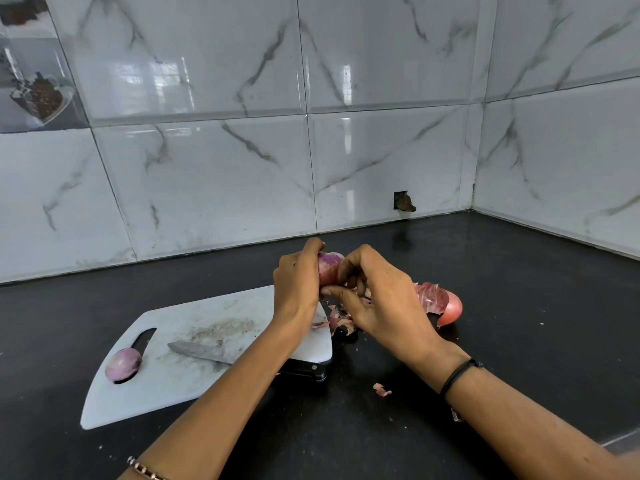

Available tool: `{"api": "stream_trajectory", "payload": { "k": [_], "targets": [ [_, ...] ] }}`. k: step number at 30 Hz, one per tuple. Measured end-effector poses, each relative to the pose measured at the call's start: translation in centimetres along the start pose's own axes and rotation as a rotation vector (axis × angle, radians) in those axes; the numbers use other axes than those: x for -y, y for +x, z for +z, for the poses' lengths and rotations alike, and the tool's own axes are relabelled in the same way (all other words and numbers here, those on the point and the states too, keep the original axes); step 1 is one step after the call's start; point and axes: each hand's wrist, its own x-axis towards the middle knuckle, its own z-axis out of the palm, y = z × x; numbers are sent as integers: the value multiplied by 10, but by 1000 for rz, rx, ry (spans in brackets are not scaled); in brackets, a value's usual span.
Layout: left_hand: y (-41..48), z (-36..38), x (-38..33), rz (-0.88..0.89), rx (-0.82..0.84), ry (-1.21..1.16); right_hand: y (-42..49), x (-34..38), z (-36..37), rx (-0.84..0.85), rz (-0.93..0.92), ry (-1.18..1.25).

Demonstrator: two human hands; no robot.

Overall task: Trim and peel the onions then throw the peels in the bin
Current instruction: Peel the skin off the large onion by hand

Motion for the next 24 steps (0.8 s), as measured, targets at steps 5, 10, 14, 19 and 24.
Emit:
{"api": "stream_trajectory", "payload": {
  "k": [5, 10, 14, 19, 24],
  "targets": [
    [2, -4, 0, -102, 108, -158, 1, 0, -6, -46, 34, 12],
    [-2, -7, -5, -185, 226, -283, 1, 0, -7, -41, 40, 27],
    [2, -9, -2, -192, 209, -236, 3, 1, -10, -40, 50, 73],
    [13, -14, 3, -185, 188, -199, 5, 2, -11, -20, 58, 112],
    [9, -15, -1, -278, 307, -223, 5, -2, -11, -3, 55, 123]
  ]
}}
